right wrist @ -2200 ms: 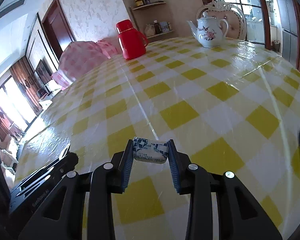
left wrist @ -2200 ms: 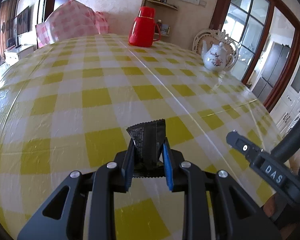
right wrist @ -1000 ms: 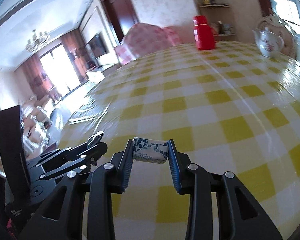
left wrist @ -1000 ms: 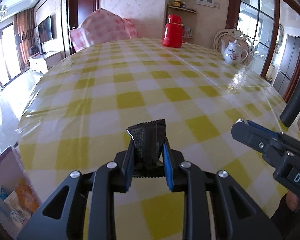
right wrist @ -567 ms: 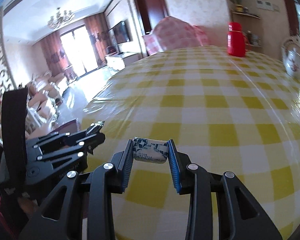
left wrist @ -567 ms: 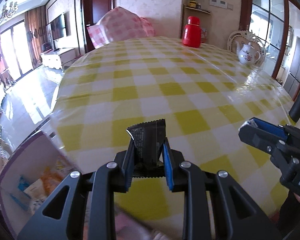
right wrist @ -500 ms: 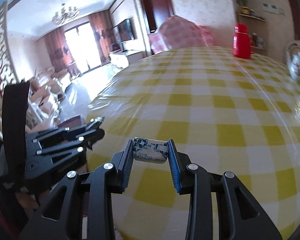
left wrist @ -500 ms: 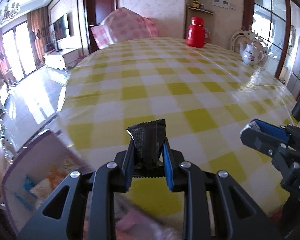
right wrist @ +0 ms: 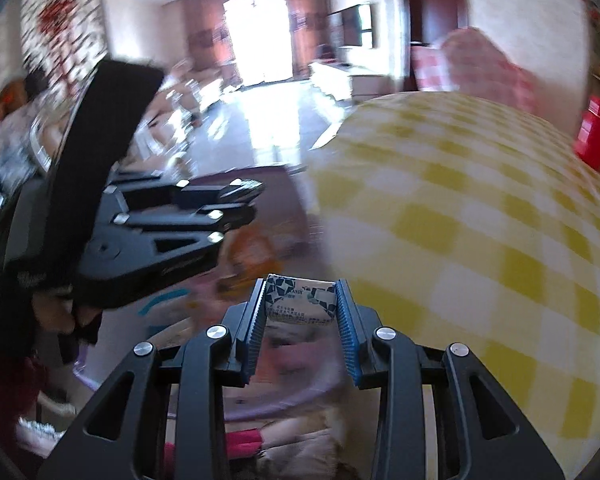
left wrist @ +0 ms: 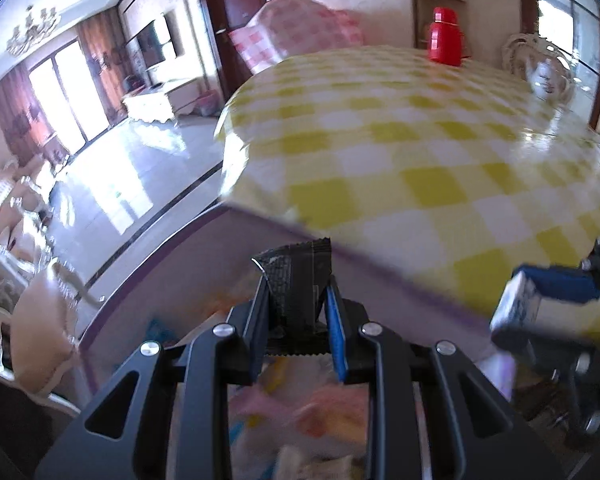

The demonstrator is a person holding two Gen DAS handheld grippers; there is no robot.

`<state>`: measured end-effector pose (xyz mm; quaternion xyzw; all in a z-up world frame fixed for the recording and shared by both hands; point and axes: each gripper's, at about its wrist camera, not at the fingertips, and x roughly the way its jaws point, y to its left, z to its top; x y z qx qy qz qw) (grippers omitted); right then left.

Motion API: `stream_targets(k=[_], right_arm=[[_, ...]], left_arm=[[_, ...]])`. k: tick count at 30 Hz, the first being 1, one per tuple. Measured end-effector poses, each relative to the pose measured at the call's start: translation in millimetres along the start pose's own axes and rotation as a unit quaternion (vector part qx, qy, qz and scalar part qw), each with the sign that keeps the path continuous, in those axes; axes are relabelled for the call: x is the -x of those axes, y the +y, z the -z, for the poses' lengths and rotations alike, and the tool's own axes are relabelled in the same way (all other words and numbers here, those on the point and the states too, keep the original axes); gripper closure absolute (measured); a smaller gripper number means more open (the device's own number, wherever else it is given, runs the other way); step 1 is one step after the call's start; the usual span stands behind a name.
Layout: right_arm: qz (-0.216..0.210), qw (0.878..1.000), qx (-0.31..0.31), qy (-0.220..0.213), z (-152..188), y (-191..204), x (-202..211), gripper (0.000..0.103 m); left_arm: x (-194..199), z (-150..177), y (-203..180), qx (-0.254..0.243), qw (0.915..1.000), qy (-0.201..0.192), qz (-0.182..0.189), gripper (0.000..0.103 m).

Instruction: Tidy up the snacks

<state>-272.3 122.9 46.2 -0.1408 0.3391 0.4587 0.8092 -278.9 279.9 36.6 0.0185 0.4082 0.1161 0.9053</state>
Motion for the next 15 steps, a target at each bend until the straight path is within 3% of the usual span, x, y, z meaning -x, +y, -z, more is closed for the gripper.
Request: stream_targets(k=[2,3,4,6,7,10,12,13,15], right_arm=[[-0.019,0.999,0.035,0.012,-3,24,-12,0.069],[-0.022,0.999,0.043,0.013,-4,29,-14,0.067],[-0.025,0.998,0.054,0.014,-6,38,-17,0.064],[-0.027,0.997,0.065,0.013,-9,47,-18,0.037],[-0.024,0.997,0.071,0.007,-11,51,-18,0.032],[-0.015,0.997,0.082,0.004,-19,56,-19,0.024],[-0.011,0.997,0.081,0.007,-22,58,-21,0.016],[-0.013,0.997,0.081,0.014,-24,58,-23,0.016],[-0.014,0.996,0.083,0.036,-26,59,-27,0.016]], left_arm=[[2,8,21,0.023,0.9997,0.003,0.011,0.074],[4,10,32,0.037,0.9990,-0.001,0.026,0.057],[6,12,40,0.050,0.9981,-0.011,0.034,0.025],[17,14,54,0.070,0.9956,-0.050,0.037,0.004],[26,15,61,0.075,0.9940,-0.073,0.033,0.002],[33,13,66,0.077,0.9938,-0.077,0.019,0.002],[36,13,70,0.085,0.9936,-0.073,-0.018,0.002],[34,14,71,0.089,0.9929,-0.054,-0.057,0.002],[30,14,71,0.090,0.9920,-0.037,-0.079,0.002]])
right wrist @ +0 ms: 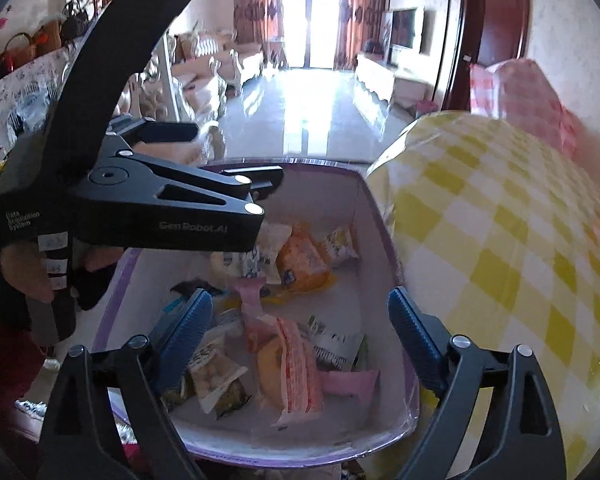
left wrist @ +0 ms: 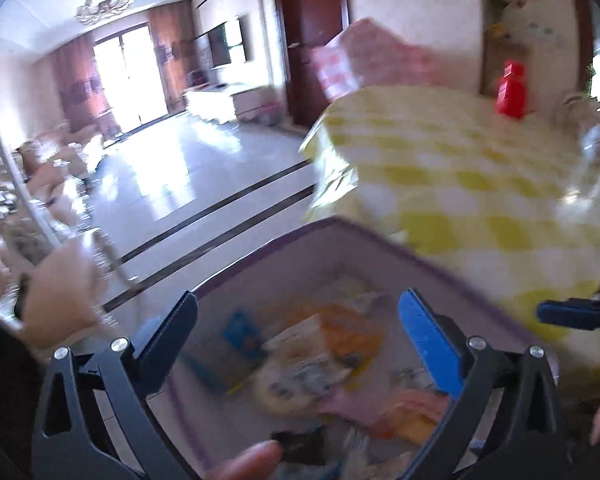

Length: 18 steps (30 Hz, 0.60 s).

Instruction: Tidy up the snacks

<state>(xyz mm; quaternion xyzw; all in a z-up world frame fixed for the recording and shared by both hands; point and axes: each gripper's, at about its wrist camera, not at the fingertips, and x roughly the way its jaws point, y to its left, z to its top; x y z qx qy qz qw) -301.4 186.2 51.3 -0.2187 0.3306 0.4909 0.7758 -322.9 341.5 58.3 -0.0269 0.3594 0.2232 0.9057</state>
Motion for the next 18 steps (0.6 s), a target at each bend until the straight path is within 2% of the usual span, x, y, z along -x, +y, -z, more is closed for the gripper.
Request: stream_targets(k=[4,10,18], right_arm=[[0.015,0.999,0.011,0.038,-2,3,-11,0.016],[0.019,0.997,-0.004,0.076,5,-1,-27,0.016],[0.025,0.995,-0.021,0.090,11,-6,-36,0.016]], left_arm=[[-7,7,6,0.020,0.9991,0.036,0.012,0.002],[-22,14,1,0.018,0.9967,0.078,0.015,0.002],[-36,23,-4,0.022,0.9939,0.105,0.026,0.002]])
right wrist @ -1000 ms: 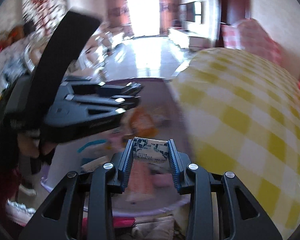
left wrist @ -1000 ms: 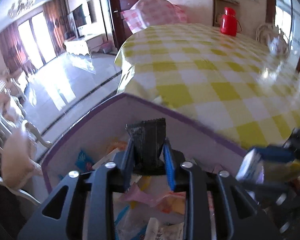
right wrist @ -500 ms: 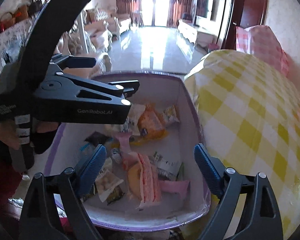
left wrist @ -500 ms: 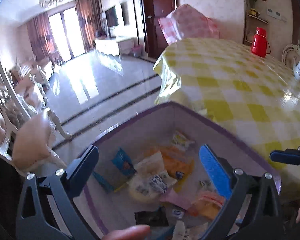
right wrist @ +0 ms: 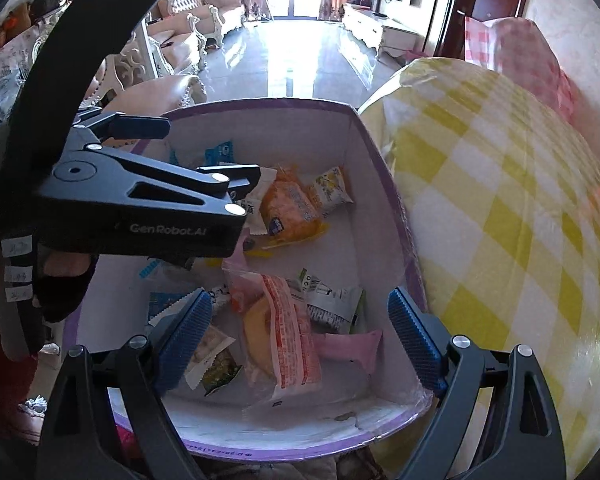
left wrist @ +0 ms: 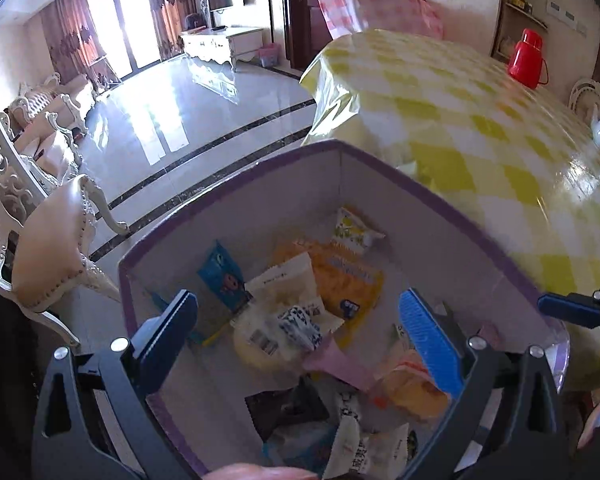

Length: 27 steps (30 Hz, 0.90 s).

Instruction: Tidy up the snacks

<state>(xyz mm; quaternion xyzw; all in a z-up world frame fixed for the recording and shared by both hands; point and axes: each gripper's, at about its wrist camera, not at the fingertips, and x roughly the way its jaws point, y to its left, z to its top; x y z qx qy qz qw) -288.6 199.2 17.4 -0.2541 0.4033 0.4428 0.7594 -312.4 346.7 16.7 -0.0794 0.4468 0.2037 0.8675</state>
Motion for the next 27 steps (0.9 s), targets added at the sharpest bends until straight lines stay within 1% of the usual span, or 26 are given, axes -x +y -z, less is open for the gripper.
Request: stream_targets(k=[27], right_arm=[[-0.002,1.000,-0.001,0.015,5.1,2.3,-9.8,0.016]], left_arm=[[-9.9,0.6,-1.7,-0.005,0.9999,0.015,0.004,0.002]])
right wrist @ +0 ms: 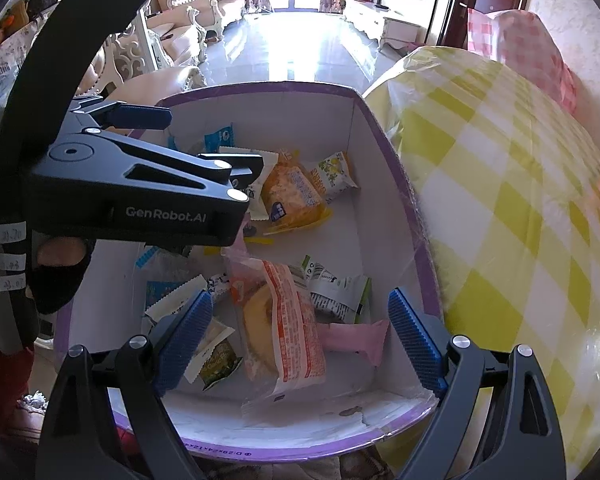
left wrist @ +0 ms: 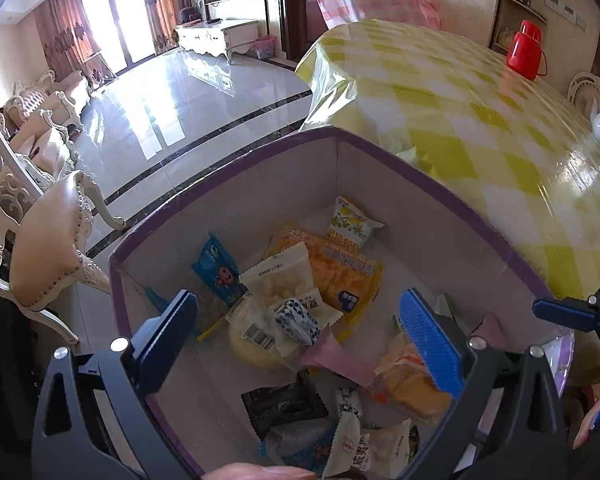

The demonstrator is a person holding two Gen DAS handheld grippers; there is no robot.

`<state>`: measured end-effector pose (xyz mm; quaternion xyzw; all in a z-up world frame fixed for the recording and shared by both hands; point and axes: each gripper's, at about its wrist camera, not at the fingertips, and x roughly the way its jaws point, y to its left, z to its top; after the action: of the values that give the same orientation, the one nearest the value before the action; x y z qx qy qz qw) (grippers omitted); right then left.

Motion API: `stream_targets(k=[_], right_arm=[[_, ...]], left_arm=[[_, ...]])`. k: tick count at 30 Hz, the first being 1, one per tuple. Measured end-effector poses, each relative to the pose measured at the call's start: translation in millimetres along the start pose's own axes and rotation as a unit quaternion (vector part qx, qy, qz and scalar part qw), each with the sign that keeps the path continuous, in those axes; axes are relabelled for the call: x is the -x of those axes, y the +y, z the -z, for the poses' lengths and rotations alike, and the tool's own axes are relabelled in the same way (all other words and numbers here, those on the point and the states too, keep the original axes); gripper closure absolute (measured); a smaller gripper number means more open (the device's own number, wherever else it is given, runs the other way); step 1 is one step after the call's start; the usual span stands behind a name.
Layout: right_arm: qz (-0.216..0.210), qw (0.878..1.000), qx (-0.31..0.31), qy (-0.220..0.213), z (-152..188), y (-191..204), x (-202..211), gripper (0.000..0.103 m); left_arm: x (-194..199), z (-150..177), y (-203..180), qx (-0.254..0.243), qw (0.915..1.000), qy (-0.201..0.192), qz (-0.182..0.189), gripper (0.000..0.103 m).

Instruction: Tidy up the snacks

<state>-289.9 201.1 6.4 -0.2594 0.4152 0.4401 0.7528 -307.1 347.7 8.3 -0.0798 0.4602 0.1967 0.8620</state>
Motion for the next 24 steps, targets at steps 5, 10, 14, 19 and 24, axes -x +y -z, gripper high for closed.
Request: stream_targets(k=[5,10,14,19,24], right_arm=[[-0.001,1.000,-0.001,0.002,1.9,0.8,-0.8,0.016],[-0.001,1.000,-0.001,0.002,2.1,0.8,-1.1,0.016],[-0.001,1.000,-0.001,0.003,1.8,0.8,-1.1,0.016],[-0.002,1.000,0.000,0.003,3.4,1.6,-1.3,0.016],[-0.001,1.000,-0.001,0.004,3.2,1.2,-1.4,0.016]], left_arm=[[-1.0,-0.1,0.0,-0.001,1.0000,0.002,0.000,0.002],[-0.6,0.1,-0.2,0.000,1.0000,0.002,0.000,0.002],[-1.0,0.2,-0.1,-0.001,1.0000,0.002,0.000,0.002],[-1.5,0.3,0.1,0.000,1.0000,0.003,0.001,0.002],[-3.5,3.0,1.9,0.001,1.0000,0.005,0.003,0.002]])
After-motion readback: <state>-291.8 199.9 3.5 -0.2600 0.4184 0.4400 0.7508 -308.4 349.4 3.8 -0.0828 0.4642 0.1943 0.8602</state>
